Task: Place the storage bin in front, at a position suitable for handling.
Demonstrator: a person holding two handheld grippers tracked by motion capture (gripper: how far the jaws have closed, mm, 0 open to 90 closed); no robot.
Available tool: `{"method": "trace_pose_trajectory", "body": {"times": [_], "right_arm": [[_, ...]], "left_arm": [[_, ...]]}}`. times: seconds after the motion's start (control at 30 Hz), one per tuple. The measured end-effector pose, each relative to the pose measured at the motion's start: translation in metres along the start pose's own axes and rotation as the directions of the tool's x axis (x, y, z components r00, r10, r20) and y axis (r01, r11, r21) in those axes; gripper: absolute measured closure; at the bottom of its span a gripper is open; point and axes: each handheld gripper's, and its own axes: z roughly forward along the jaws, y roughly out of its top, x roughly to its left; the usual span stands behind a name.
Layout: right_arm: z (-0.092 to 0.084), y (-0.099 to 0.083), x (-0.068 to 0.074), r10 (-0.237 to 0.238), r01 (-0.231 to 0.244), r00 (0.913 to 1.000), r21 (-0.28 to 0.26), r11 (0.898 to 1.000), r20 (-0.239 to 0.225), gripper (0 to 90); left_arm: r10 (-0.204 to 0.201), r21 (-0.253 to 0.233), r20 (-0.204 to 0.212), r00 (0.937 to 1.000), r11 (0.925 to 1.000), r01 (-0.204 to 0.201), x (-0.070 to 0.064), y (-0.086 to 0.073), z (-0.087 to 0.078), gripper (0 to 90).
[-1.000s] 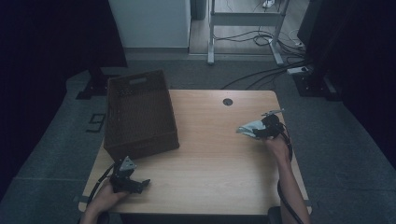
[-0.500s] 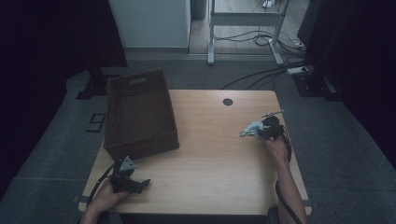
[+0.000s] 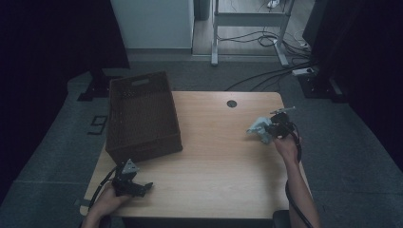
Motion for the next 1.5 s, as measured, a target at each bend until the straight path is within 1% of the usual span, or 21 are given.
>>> {"method": "trace_pose_trajectory", "body": {"times": [0.1, 0.13, 0.17, 0.2, 0.23, 0.37, 0.53, 0.57, 0.6, 0.77, 0.8, 0.93, 1.0, 1.03, 1.07, 1.2, 1.23, 1.27, 1.3, 1.37, 1.5], "right_arm": [[-0.006, 0.003, 0.001, -0.009, 0.009, 0.9999, -0.007, 1.000, 0.005, 78.0], [-0.012, 0.006, 0.002, -0.018, 0.018, 0.9998, -0.015, 1.000, 0.003, 78.0], [-0.012, 0.006, 0.002, -0.018, 0.018, 0.9998, -0.015, 1.000, 0.003, 78.0], [-0.017, 0.009, 0.004, -0.029, 0.029, 0.9996, -0.020, 0.999, 0.001, 78.0], [-0.017, 0.009, 0.004, -0.029, 0.029, 0.9996, -0.020, 0.999, 0.001, 78.0], [-0.030, 0.017, 0.009, -0.058, 0.058, 0.9983, -0.035, 0.998, -0.003, 78.0], [-0.043, 0.026, 0.014, -0.079, 0.078, 0.9969, -0.049, 0.996, -0.008, 77.9], [-0.043, 0.026, 0.014, -0.079, 0.078, 0.9969, -0.049, 0.996, -0.008, 77.9], [-0.048, 0.029, 0.016, -0.085, 0.084, 0.9963, -0.054, 0.995, -0.011, 77.9], [-0.055, 0.030, 0.018, -0.098, 0.097, 0.9950, -0.055, 0.994, -0.018, 77.9], [-0.059, 0.028, 0.019, -0.101, 0.099, 0.9947, -0.055, 0.994, -0.023, 78.0], [-0.066, 0.023, 0.021, -0.108, 0.105, 0.9937, -0.060, 0.993, -0.032, 78.0], [-0.074, 0.017, 0.022, -0.113, 0.110, 0.9927, -0.065, 0.992, -0.043, 77.9], [-0.074, 0.017, 0.022, -0.113, 0.110, 0.9927, -0.065, 0.992, -0.043, 77.9], [-0.080, 0.011, 0.024, -0.117, 0.114, 0.9919, -0.066, 0.991, -0.050, 77.9], [-0.091, 0.001, 0.027, -0.131, 0.126, 0.9896, -0.077, 0.989, -0.060, 77.9], [-0.091, 0.001, 0.027, -0.131, 0.126, 0.9896, -0.077, 0.989, -0.060, 77.9], [-0.097, -0.005, 0.028, -0.132, 0.126, 0.9890, -0.082, 0.989, -0.068, 77.9], [-0.097, -0.005, 0.028, -0.132, 0.126, 0.9890, -0.082, 0.989, -0.068, 77.9], [-0.106, -0.014, 0.030, -0.138, 0.131, 0.9878, -0.085, 0.988, -0.072, 77.9], [-0.115, -0.023, 0.031, -0.139, 0.132, 0.9871, -0.090, 0.987, -0.079, 77.9]], "left_arm": [[-0.001, 0.000, 0.000, 1.0000, 1.0000, 0.001, 0.000, 0.000, 0.000, 0.0], [-0.001, 0.000, -0.001, 1.0000, 1.0000, 0.001, 0.000, 0.000, 0.000, 0.0], [-0.001, 0.000, -0.001, 1.0000, 1.0000, 0.001, 0.000, 0.000, 0.000, 0.0], [-0.001, 0.000, -0.001, 1.0000, 1.0000, 0.001, 0.000, 0.000, 0.000, 0.0], [-0.001, 0.000, -0.001, 1.0000, 1.0000, 0.001, 0.000, 0.000, 0.000, 0.0], [-0.001, 0.000, -0.001, 1.0000, 1.0000, 0.001, 0.000, 0.000, 0.000, 0.0], [-0.001, 0.000, -0.001, 1.0000, 1.0000, 0.001, 0.000, 0.000, 0.000, 0.0], [-0.001, 0.000, -0.001, 1.0000, 1.0000, 0.001, 0.000, 0.000, 0.000, 0.0], [-0.001, 0.000, -0.001, 1.0000, 1.0000, 0.001, 0.000, 0.000, 0.000, 0.0], [-0.001, 0.000, -0.001, 1.0000, 1.0000, 0.001, 0.000, 0.000, 0.000, 0.0], [-0.001, 0.000, -0.001, 1.0000, 1.0000, 0.001, 0.000, 0.000, 0.000, 0.0], [-0.001, 0.000, -0.001, 1.0000, 1.0000, 0.001, 0.000, 0.000, 0.000, 0.0], [-0.001, 0.000, -0.001, 1.0000, 1.0000, 0.001, 0.000, 0.000, 0.000, 0.0], [-0.001, 0.000, -0.001, 1.0000, 1.0000, 0.001, 0.000, 0.000, 0.000, 0.0], [-0.001, 0.000, -0.001, 1.0000, 1.0000, 0.001, 0.000, 0.000, 0.000, 0.0], [-0.001, -0.004, -0.002, 1.0000, 1.0000, 0.001, 0.000, 0.000, 0.000, 0.0], [-0.001, -0.004, -0.002, 1.0000, 1.0000, 0.001, 0.000, 0.000, 0.000, 0.0], [-0.002, -0.004, -0.002, 1.0000, 1.0000, 0.002, 0.000, 0.000, 0.000, 0.0], [-0.002, -0.004, -0.002, 1.0000, 1.0000, 0.002, 0.000, 0.000, 0.000, 0.0], [-0.002, -0.004, -0.003, 1.0000, 1.0000, 0.002, 0.000, 0.000, 0.000, 0.0], [-0.001, -0.001, -0.002, 1.0000, 1.0000, 0.001, 0.000, 0.000, 0.000, 0.0]]}}
